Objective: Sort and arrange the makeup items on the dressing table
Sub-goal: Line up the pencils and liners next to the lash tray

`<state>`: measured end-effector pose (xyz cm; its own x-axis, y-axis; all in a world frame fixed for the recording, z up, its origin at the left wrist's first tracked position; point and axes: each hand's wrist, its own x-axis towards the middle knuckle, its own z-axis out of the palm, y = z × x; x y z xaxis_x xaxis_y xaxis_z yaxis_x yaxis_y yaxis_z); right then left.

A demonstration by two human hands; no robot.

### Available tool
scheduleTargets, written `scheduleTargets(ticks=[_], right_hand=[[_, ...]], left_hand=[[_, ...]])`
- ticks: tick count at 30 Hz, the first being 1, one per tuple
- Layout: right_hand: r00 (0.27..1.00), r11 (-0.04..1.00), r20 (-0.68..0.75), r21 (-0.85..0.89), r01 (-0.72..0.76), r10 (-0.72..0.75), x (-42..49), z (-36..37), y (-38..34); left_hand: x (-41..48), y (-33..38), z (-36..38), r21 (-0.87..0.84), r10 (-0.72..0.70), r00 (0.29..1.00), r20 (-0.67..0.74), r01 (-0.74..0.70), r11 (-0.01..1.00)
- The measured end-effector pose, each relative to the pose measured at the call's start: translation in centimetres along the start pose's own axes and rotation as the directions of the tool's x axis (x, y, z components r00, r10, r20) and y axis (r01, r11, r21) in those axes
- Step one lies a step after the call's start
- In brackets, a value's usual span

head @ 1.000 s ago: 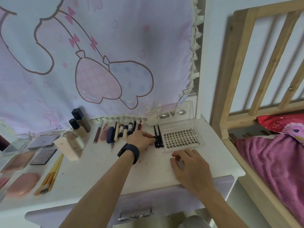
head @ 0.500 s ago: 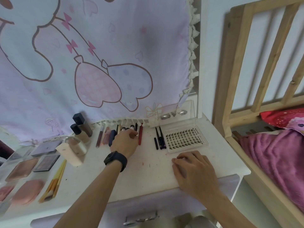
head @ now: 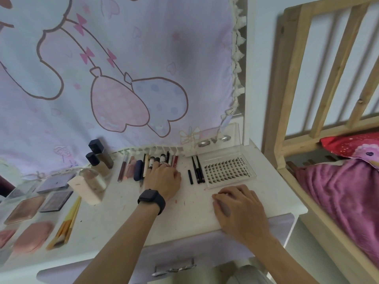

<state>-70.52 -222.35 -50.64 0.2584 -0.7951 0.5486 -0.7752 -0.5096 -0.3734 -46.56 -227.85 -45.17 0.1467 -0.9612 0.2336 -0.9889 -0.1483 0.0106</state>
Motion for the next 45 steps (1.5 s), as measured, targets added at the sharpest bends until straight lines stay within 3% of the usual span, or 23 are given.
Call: scheduleTargets(ticks=[8,12,16,21,24,27,30,33,38,43,45], right_hand=[[1.0,1.0,-0.021,-0.019,0.008,-0.009,0.1,0.1,0.0],[1.0,1.0,-0.014,-0.02,0.016,-0.016,0.2,0.0,0.0],[1.0,1.0,0.005,-0.024,0.008,-0.008,0.1,-0.1,0.1],[0.996,0.998,0.062,0.015,-0.058,0.057,0.6,-1.0,-0.9],[0.953,0.918,0.22,0.292,-0.267,0.207,0.6,-2.1,-2.7],[0.904,0.733,0.366,0.549,-0.402,0.221,0.6,-2.9,-5.1],[0.86,0.663,0.49,0.598,-0.451,0.143,0.4,-3.2,-7.1],[0.847,0.619,0.519,0.629,-0.47,0.116,0.2,-3.3,-8.7],[0.818,0.379,0.558,0.734,-0.564,0.137,0.3,-3.6,-10.1],[0.836,0.542,0.544,0.684,-0.489,0.068,0.1,-3.8,-10.4],[0.818,0.506,0.574,0.693,-0.513,0.042,-0.1,-4.0,-10.3]], left_hand=[[-0.8,0.0,-1.3,0.016,-0.098,0.992,0.08,0.097,0.995],[-1.6,-0.1,-2.9,-0.046,-0.167,0.957,0.236,0.183,0.982],[-4.1,-1.1,-4.1,-0.17,-0.127,0.959,0.251,0.173,0.97],[-8.8,-2.8,-4.4,-0.412,-0.057,0.996,0.069,0.081,0.907],[-11.5,-3.6,-4.4,-0.453,0.019,0.998,-0.059,-0.043,0.891],[-13.4,-4.3,-4.9,-0.312,0.171,0.963,-0.208,-0.231,0.921],[-14.7,-4.7,-5.5,-0.148,0.32,0.885,-0.338,-0.385,0.911],[-15.4,-4.8,-5.7,-0.043,0.389,0.829,-0.402,-0.441,0.896],[-15.8,-4.9,-6.0,0.065,0.445,0.75,-0.489,-0.477,0.877],[-15.9,-4.4,-6.5,0.072,0.49,0.723,-0.487,-0.526,0.848],[-16.0,-4.2,-6.6,0.034,0.483,0.742,-0.465,-0.53,0.847]])
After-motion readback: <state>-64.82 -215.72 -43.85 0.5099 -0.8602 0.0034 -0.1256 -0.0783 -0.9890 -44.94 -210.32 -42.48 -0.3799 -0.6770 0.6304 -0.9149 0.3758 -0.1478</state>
